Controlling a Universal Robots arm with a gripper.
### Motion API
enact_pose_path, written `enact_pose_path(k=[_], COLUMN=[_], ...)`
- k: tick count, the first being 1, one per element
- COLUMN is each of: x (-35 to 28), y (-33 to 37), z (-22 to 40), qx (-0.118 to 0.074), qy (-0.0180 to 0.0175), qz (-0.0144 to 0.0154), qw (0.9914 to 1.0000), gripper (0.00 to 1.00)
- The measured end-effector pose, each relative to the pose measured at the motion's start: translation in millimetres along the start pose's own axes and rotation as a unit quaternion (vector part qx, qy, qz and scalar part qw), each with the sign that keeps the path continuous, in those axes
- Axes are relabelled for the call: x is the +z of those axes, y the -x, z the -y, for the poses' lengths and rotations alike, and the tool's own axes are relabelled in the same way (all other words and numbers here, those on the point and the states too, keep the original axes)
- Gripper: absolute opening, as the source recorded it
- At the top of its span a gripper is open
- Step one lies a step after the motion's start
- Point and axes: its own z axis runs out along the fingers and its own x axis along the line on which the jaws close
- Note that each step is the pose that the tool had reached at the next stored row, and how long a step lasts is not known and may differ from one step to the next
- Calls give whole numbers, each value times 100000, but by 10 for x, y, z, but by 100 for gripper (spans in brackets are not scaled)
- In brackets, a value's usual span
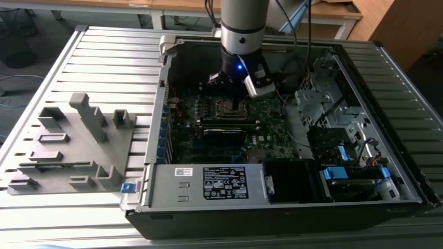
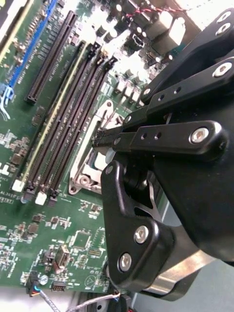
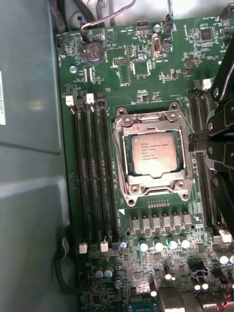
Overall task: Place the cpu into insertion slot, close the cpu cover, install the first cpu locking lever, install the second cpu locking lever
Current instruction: 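Install the second cpu locking lever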
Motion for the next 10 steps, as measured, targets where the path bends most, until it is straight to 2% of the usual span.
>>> enact_pose_path(k=[3, 10], x=[7, 48], y=[-14, -113], z=[17, 56], qx=[8, 1], qy=[1, 3], qz=[6, 4], qw=[100000, 100000], gripper=[11, 11])
